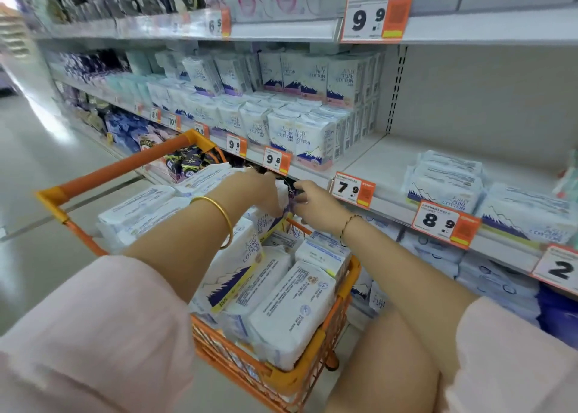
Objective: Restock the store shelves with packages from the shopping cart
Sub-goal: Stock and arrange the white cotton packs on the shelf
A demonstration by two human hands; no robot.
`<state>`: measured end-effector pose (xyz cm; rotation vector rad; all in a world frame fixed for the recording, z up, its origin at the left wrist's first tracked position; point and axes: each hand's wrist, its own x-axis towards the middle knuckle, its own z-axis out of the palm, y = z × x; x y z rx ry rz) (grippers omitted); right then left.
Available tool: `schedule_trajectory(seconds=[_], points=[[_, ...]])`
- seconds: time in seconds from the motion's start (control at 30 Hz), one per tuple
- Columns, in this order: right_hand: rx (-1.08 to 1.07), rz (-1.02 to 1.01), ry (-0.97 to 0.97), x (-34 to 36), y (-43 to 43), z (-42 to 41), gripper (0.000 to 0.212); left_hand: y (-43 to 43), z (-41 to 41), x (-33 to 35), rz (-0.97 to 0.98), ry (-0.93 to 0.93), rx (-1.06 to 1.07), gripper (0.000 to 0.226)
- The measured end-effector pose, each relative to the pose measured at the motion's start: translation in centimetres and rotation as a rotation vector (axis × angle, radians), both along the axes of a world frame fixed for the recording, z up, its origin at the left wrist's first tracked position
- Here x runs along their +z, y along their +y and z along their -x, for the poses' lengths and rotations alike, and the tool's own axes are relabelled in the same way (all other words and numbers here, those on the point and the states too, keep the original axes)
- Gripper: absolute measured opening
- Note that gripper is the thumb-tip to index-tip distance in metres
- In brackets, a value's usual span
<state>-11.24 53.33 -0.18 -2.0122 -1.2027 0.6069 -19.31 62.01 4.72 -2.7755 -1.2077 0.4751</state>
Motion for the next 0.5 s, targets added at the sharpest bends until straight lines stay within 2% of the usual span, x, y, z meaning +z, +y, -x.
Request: schedule_trajectory(seconds=[0.2, 0.3, 0.4, 0.5], points=[[0.01, -0.037, 0.18, -0.5, 0.7, 0.5, 0.04, 0.6, -0.4, -1.3, -0.065, -0.029, 0.009, 0.079], [-0.008, -0.069, 0.224, -0.5, 0.0, 0.3, 0.043, 0.9, -0.5, -1.0, -0.018, -0.079, 0.011, 0.084], [-0.031, -0.151, 0.174, 0.2, -1.4, -1.1, 0.051, 0.5, -1.1, 0.8, 0.1, -0.177, -0.039, 0.086], [-0.071, -0.214, -0.024, 1.7, -3.8, -3.8, 0.069, -0.8, -3.0, 2.9, 0.144, -0.318, -0.187, 0.081]])
